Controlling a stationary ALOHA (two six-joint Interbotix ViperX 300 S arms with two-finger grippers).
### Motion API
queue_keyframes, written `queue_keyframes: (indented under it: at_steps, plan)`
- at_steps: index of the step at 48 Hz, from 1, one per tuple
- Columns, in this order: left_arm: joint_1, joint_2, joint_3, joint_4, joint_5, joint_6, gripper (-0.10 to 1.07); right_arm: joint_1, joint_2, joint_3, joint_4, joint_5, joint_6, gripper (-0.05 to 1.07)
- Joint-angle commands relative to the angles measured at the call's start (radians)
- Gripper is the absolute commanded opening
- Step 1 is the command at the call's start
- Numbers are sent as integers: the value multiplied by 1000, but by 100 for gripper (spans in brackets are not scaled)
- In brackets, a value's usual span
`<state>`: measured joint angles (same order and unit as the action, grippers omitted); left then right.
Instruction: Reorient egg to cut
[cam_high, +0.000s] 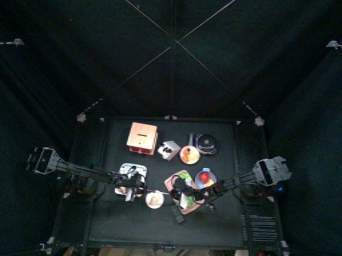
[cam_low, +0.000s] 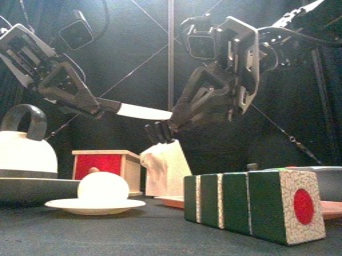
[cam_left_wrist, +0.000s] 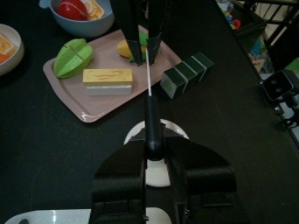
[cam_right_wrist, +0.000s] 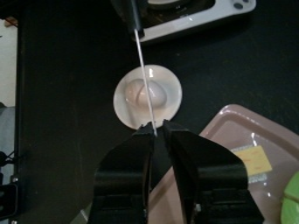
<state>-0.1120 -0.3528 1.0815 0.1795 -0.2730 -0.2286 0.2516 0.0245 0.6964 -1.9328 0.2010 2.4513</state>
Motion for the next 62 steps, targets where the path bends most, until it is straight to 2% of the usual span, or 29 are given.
queue_keyframes:
  at_steps: [1, 7, 17, 32, 50, 55, 62]
  plan:
    - [14, -34, -8, 2, 3, 2, 48, 32, -57, 2, 21, 5, -2, 64]
    - [21, -58, -2, 0, 15, 2, 48, 69, -58, -5, 37, 18, 3, 63]
    - [23, -72, 0, 2, 17, 2, 48, 83, 35, -67, 72, 86, 2, 61]
    - [12, -149, 18, 5, 69, 2, 48, 69, 100, -89, 124, 94, 9, 41]
    - [-101, -196, 37, 11, 147, 2, 48, -15, 173, -140, 196, 69, 12, 17]
    - [-127, -196, 38, 11, 160, 2, 48, -35, 196, -167, 206, 41, 11, 15]
    - [-130, -196, 38, 11, 161, 2, 48, -51, 235, -202, 201, 2, 8, 15]
